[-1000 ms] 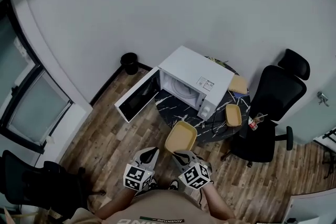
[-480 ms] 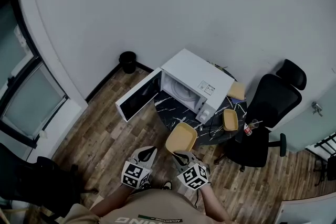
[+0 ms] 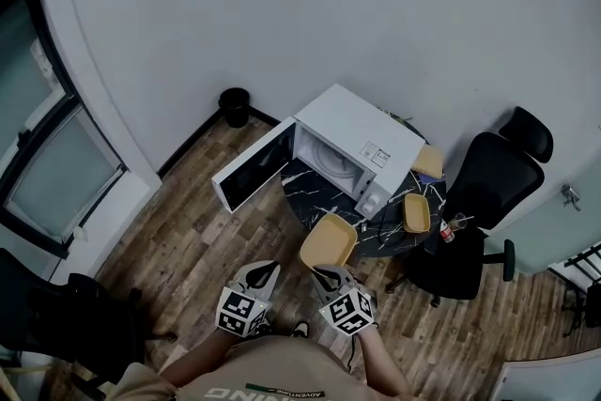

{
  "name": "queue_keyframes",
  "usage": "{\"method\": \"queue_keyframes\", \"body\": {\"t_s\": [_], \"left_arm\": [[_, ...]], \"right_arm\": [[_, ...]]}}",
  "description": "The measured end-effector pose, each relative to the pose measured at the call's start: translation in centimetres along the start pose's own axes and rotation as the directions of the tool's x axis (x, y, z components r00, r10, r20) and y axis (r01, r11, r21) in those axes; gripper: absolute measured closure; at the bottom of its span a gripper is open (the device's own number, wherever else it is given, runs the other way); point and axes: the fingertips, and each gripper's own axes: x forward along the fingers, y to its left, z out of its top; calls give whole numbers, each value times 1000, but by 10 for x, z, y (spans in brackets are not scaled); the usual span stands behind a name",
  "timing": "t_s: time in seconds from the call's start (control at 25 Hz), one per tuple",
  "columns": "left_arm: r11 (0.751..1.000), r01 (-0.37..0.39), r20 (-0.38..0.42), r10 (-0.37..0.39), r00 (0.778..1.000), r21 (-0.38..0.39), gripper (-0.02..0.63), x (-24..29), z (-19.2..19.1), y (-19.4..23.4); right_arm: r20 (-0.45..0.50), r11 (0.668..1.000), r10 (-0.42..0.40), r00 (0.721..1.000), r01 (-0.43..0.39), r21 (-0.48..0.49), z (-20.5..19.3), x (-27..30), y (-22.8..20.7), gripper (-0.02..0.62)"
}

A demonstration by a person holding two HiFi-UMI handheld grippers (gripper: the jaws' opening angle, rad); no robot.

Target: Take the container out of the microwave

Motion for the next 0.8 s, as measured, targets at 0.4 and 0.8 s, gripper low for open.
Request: {"method": "queue_keyframes", "body": {"t_s": [0.4,0.8], "left_arm": [[1000,12,36,-12,999,-3,603,-3,14,1],[1000,13,35,-13,999,4,603,0,16,9]], "right_arm": [[2,999,1,1000,-1,-33,9,1,-3,586],[-9,1000,1,1000,-1,-25,10,5,-7,586]]}}
